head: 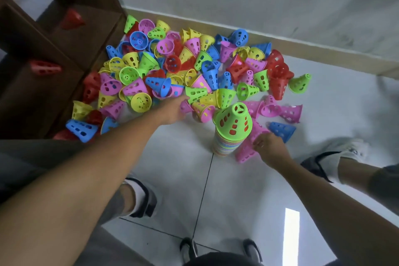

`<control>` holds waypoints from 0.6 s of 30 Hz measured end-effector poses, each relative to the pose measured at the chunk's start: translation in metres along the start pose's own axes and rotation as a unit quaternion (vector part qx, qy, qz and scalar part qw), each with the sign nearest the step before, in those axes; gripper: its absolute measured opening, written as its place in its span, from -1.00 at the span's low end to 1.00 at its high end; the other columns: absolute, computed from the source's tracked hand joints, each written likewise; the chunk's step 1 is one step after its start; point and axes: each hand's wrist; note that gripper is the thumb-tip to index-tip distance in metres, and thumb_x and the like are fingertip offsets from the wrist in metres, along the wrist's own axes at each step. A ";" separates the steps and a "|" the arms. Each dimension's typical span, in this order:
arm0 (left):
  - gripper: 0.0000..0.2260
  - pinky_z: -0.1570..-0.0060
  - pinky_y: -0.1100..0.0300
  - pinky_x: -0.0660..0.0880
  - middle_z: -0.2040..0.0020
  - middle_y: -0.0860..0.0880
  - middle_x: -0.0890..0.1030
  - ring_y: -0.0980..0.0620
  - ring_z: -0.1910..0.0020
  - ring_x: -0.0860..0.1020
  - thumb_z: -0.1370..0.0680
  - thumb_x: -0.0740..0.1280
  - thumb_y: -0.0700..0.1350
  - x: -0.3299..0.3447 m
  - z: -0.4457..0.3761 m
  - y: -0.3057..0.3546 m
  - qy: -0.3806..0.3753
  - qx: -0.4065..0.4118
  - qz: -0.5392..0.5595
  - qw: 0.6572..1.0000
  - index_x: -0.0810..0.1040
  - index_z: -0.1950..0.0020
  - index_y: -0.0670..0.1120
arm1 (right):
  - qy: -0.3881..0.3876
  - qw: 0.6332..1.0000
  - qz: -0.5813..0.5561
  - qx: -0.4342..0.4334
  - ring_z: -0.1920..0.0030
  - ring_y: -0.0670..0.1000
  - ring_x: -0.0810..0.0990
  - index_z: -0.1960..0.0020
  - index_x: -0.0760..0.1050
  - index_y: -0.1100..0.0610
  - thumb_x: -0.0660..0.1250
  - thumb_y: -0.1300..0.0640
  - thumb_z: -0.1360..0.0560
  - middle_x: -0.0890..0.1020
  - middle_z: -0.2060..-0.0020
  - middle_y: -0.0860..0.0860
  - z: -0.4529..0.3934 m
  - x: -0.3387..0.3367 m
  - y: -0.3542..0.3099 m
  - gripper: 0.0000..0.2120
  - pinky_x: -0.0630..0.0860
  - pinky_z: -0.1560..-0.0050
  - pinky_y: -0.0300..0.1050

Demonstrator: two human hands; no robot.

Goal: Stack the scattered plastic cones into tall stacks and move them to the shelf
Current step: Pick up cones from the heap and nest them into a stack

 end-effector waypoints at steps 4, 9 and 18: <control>-0.35 -0.22 -0.01 0.51 -0.39 -0.19 0.49 -0.25 -0.29 0.50 -0.54 0.43 0.05 0.013 -0.008 -0.004 -0.025 -0.018 -0.090 0.995 0.25 -0.58 0.13 | -0.023 1.000 0.012 0.015 0.15 0.00 0.65 0.02 0.66 0.14 0.44 0.14 -0.53 0.70 0.13 0.04 0.013 0.005 0.005 -0.92 0.62 -0.08 -0.03; -0.34 -0.25 -0.05 0.51 -0.41 -0.17 0.48 -0.25 -0.31 0.49 -0.51 0.45 0.08 0.021 -0.014 0.000 -0.038 -0.030 -0.084 0.995 0.27 -0.56 0.12 | -0.028 0.998 -0.004 0.050 0.09 0.02 0.63 -0.02 0.63 0.16 0.39 0.13 -0.57 0.67 0.08 0.04 0.022 -0.008 0.007 -0.89 0.59 -0.06 -0.03; -0.81 0.08 0.08 0.45 -0.11 -0.16 0.60 -0.22 -0.06 0.56 -0.56 0.33 -0.10 0.017 -0.009 -0.008 0.044 0.015 -0.128 0.991 0.50 -0.17 -0.02 | 0.102 0.944 -0.307 0.060 0.35 -0.02 0.58 0.06 0.60 0.24 0.34 0.16 -0.61 0.65 0.26 0.11 0.030 -0.101 -0.028 -0.84 0.56 0.22 -0.20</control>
Point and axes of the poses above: each hand's wrist, its own z-axis away from the middle knuckle, its own x-axis out of the palm, y = z × x
